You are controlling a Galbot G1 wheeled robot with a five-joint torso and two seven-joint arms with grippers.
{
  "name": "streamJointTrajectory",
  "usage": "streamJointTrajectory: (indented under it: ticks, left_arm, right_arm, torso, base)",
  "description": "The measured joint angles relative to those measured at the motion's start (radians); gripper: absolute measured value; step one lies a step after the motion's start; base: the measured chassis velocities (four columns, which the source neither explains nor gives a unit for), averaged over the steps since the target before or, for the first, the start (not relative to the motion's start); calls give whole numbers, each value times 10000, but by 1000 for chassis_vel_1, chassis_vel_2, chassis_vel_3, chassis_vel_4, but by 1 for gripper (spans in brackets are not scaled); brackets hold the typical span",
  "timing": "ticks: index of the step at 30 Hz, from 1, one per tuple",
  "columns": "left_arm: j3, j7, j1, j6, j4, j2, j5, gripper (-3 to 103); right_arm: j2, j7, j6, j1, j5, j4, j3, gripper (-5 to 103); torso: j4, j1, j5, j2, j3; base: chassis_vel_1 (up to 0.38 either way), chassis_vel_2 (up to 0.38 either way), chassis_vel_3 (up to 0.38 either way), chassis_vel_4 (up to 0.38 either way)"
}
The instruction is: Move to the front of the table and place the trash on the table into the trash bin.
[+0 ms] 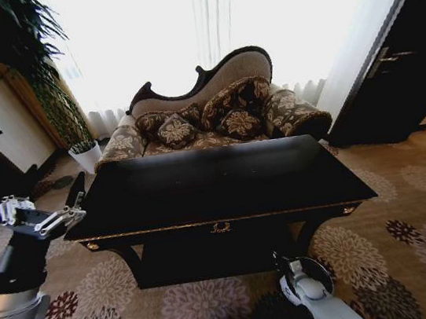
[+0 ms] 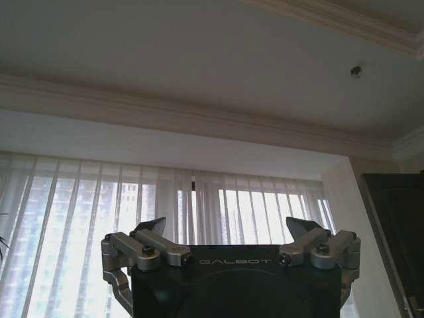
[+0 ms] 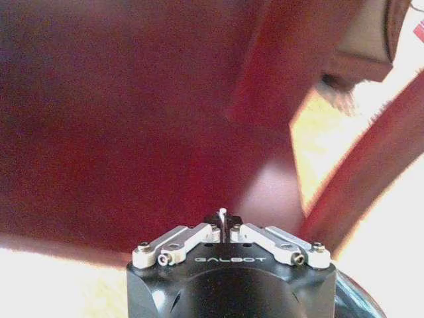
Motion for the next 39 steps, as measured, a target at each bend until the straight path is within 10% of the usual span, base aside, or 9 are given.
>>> streamJointTrajectory:
  ticks: [14, 39]
  left_arm:
    - [256, 0, 66, 44, -126, -255, 212, 100]
    - [-103, -1, 242, -25, -138, -380, -58, 100]
  right_arm:
    - [-418, -105, -410, 210, 305, -1596, 420, -2]
    - [-164, -883, -144, -375, 384, -952, 603, 84]
  torso:
    - [0, 0, 2, 0, -1]
    - [0, -1, -1, 0, -1]
  base:
    - [0, 0, 0, 0]
    - [0, 0, 0, 0]
